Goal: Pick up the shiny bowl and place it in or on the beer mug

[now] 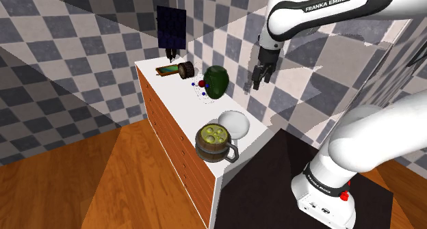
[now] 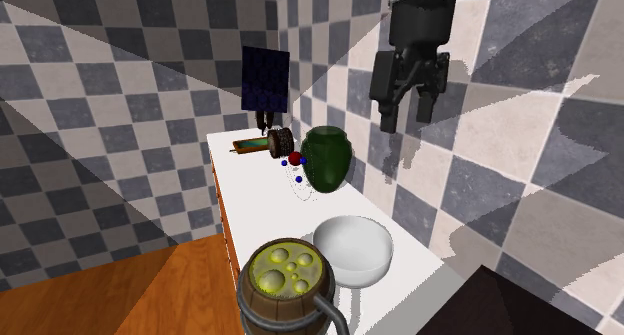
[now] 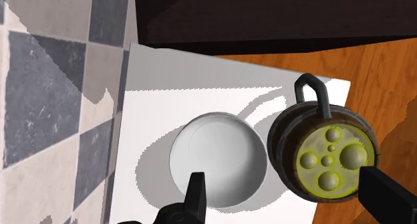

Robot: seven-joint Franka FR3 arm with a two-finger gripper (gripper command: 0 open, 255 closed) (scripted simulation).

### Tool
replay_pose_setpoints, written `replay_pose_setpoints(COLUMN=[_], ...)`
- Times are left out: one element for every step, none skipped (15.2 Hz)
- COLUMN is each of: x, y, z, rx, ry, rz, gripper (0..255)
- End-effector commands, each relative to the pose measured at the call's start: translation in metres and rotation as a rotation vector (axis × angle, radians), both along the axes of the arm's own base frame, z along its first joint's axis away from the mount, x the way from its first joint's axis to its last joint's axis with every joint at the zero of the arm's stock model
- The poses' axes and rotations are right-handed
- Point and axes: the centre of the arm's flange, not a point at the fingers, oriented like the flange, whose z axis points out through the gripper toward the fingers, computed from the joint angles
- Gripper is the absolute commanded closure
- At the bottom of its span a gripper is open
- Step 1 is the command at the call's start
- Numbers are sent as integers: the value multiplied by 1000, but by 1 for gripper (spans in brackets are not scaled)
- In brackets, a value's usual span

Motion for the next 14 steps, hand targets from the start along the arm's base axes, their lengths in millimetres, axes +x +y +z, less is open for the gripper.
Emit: replay_pose_setpoints(x=[10,15,20,25,30,34,39,44,49,54,58,63,68,73], y=[-9,-15,-20,-25,-31,-36,-41,-46,-52,-57,-62,-67,-72,-78], z=[-24,-36,-47,-58,-69,-80,-92,-103,-114,-126,-137,-148,-159,-171], rx=[2,3,4,5,7,8,9,10,11,13,14,15,16,18], ry=[0,1,2,2,3,4,5,6,7,8,8,9,10,11], rz=[-1,-1,-2,-2,-3,-4,-4,-5,-5,-6,-6,-7,-7,-8], gripper=[0,0,0,0,0,0,0,0,0,0,0,0,0,0])
